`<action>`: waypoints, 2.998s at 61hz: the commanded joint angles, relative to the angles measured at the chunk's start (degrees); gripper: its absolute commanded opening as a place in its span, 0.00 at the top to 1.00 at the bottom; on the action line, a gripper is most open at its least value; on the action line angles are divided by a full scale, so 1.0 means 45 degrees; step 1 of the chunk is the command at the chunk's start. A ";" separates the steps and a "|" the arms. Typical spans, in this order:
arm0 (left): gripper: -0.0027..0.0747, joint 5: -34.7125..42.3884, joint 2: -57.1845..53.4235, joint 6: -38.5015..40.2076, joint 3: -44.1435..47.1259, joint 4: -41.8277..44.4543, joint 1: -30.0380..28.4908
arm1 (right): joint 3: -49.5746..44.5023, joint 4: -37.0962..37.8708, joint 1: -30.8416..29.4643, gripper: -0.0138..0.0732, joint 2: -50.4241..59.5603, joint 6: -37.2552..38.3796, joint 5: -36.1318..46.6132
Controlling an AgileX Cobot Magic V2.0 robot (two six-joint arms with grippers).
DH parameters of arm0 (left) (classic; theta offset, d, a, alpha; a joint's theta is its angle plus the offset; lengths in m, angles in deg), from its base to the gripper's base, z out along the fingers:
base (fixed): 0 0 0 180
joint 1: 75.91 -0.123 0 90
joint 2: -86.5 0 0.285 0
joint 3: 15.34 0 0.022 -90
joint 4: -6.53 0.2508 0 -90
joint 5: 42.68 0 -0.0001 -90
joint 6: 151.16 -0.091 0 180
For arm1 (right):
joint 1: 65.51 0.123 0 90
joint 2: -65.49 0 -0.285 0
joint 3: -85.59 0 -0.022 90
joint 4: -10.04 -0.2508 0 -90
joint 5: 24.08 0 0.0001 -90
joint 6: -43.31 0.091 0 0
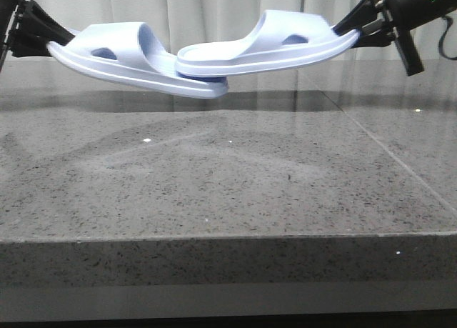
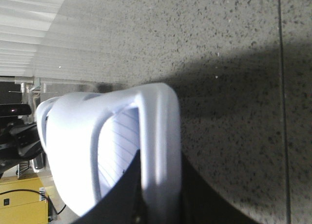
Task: Insert blue slippers together front up
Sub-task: 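Grip the second slipper heel with the right gripper and lift it, then push the right gripper's slipper toward the left gripper, nesting it on top, then open both grippers and raise them away from the stacked slippers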
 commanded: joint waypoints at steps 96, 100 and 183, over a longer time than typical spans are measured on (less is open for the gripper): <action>0.99 -0.0114 -0.0822 0.0372 -0.0296 -0.1131 0.2653 | 0.0386 -0.1883 0.2085 0.83 -0.0698 -0.0433 -0.0591; 0.98 -0.0114 -0.0822 0.0372 -0.0296 -0.0945 0.2517 | 0.0386 -0.1784 0.1984 0.71 -0.0698 -0.0433 -0.0740; 0.77 -0.0886 -0.2791 0.0295 -0.0597 0.3136 -0.0300 | 0.1669 0.4134 -0.0612 0.65 0.2407 -0.0666 -0.1333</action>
